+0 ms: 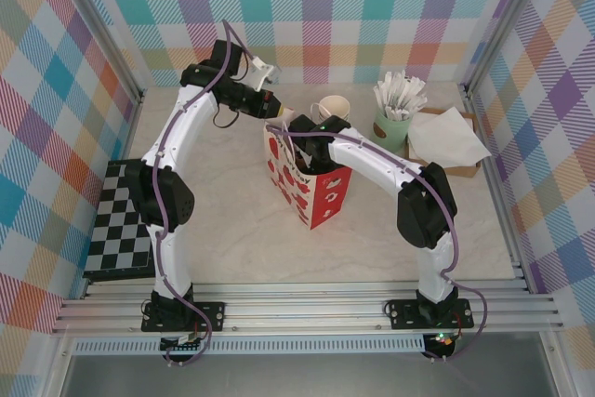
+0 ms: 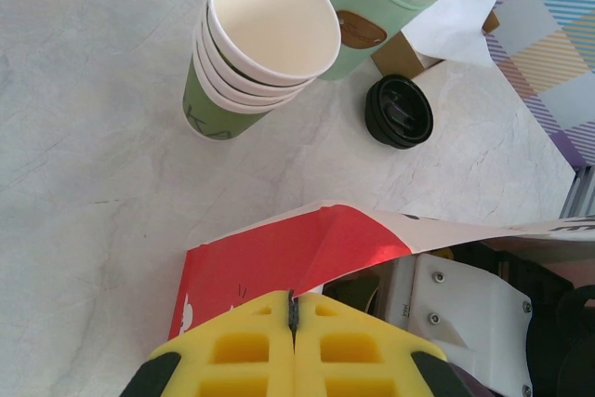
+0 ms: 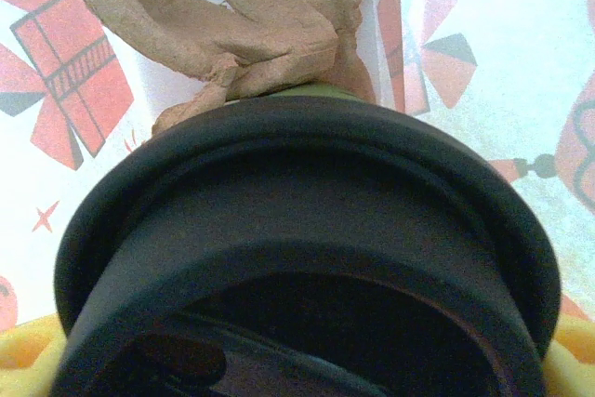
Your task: Pack the takeout coffee
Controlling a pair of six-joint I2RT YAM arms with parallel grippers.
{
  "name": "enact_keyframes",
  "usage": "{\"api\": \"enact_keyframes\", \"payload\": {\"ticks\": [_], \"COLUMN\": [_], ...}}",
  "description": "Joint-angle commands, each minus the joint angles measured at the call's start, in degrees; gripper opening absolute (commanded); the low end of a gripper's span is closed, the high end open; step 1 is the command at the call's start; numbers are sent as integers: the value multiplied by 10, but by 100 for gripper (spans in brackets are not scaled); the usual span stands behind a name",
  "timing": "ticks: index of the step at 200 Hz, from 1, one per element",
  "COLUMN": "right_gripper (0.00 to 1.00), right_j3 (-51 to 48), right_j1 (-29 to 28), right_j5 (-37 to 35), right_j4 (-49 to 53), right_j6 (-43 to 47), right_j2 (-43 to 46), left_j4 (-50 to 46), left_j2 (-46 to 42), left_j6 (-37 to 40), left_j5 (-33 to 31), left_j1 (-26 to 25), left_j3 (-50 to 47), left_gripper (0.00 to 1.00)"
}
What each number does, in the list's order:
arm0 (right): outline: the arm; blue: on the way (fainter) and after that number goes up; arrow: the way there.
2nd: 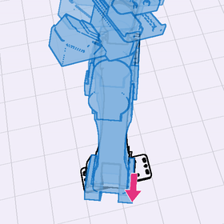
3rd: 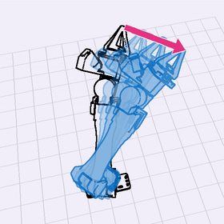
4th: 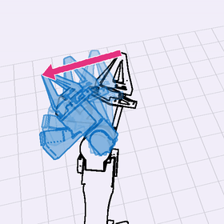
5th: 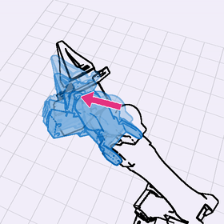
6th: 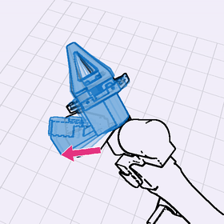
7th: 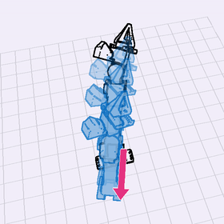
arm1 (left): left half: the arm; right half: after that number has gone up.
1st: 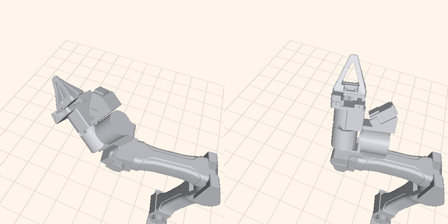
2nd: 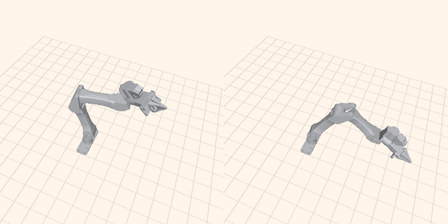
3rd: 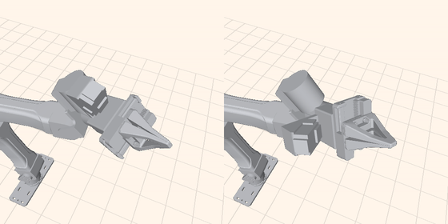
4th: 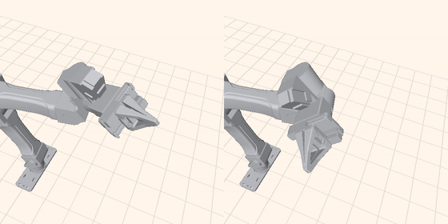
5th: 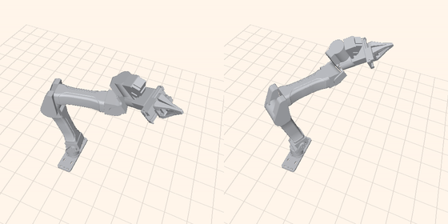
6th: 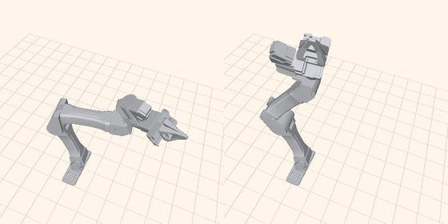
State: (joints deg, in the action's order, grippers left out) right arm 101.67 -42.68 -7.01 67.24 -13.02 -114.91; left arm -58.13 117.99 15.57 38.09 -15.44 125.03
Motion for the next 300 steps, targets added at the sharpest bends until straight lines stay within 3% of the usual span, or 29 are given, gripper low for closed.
{"api": "enact_keyframes", "payload": {"ticks": [1,107,300], "right_gripper": [60,60,60], "right_j3": [-25,79,102], "right_j1": [6,6,7], "right_j5": [10,3,1], "right_j4": [-11,48,68], "right_j6": [-5,-22,-29], "right_j2": [-51,-25,-3], "left_j4": [-11,10,28], "left_j2": [-2,-14,-37], "left_j6": [-8,-15,-26], "left_j5": [-1,3,9], "left_j1": [10,10,13], "left_j3": [6,-14,-50], "left_gripper": [0,0,0]}}
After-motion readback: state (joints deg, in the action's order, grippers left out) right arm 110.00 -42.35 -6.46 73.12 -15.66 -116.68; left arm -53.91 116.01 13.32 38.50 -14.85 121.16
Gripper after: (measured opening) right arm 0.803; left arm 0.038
